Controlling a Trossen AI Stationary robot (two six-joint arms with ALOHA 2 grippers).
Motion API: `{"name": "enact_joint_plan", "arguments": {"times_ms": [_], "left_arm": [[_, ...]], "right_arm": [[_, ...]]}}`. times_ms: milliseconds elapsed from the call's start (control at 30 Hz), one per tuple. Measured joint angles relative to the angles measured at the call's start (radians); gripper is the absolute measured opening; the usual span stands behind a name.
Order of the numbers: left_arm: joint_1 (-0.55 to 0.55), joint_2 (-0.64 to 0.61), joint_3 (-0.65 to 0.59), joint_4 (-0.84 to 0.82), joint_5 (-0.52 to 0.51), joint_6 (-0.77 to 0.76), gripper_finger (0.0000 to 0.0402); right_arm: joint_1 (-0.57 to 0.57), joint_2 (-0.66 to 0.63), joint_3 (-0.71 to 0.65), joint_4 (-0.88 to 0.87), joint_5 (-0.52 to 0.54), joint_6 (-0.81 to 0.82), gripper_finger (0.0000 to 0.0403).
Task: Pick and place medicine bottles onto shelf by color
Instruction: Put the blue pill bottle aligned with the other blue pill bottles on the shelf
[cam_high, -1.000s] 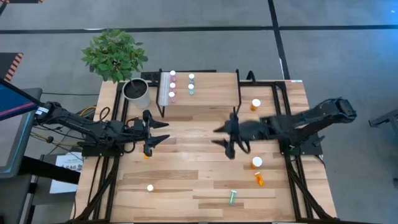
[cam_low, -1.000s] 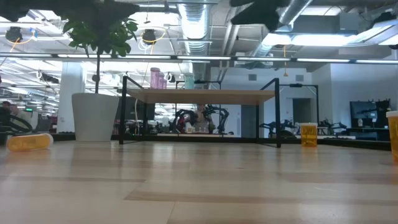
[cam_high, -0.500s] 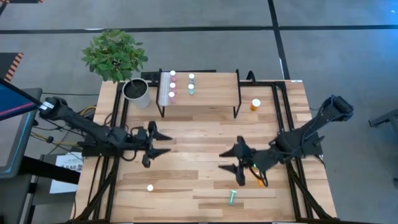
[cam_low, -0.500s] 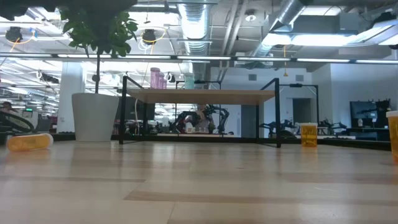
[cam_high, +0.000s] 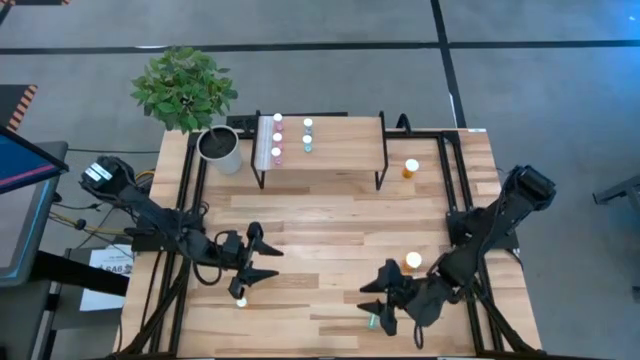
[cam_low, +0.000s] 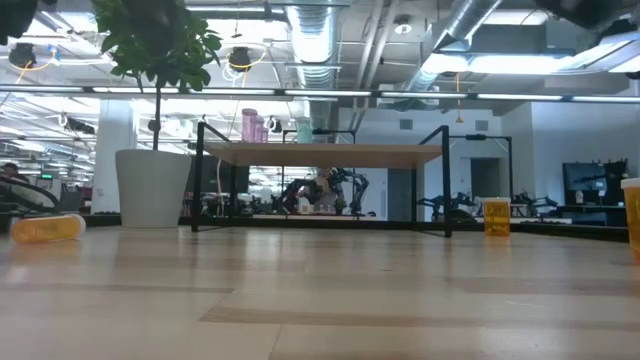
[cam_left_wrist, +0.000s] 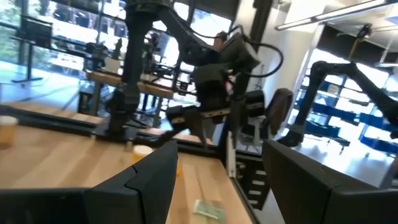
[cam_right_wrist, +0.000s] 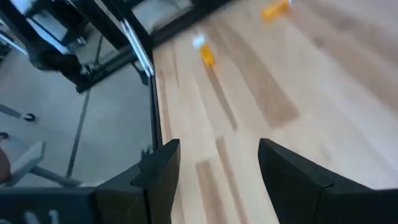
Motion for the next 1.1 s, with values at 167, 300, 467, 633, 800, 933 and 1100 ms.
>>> {"name": "enact_joint_plan", "arguments": {"times_ms": [167, 300, 467, 633, 800, 933, 1100], "left_arm": [[-0.029, 0.039, 0.000, 0.036, -0.001, -0.009, 0.0222], [-0.041, 0.041, 0.000, 0.034, -0.001, -0.019, 0.0222], [-0.041, 0.037, 0.000, 0.039, -0.002, -0.009, 0.0222], [-0.041, 0.037, 0.000, 0.038, -0.017, -0.002, 0.0222], [-0.041, 0.037, 0.000, 0.036, -0.017, -0.003, 0.0222], [-0.041, 0.037, 0.000, 0.034, -0.017, -0.011, 0.0222], [-0.040, 0.037, 0.000, 0.032, -0.017, -0.017, 0.0222]], "right_arm": [[0.022, 0.061, 0.050, -0.193, -0.052, 0.198, 0.0240], [0.032, 0.123, 0.154, -0.434, -0.116, 0.349, 0.0240], [0.029, 0.218, 0.295, -0.661, -0.189, 0.426, 0.0240], [0.021, 0.294, 0.337, -0.686, -0.278, 0.476, 0.0240], [0.014, 0.343, 0.338, -0.712, -0.343, 0.546, 0.0240], [0.013, 0.357, 0.338, -0.707, -0.345, 0.604, 0.0240], [0.011, 0.358, 0.338, -0.708, -0.345, 0.682, 0.0240]]}}
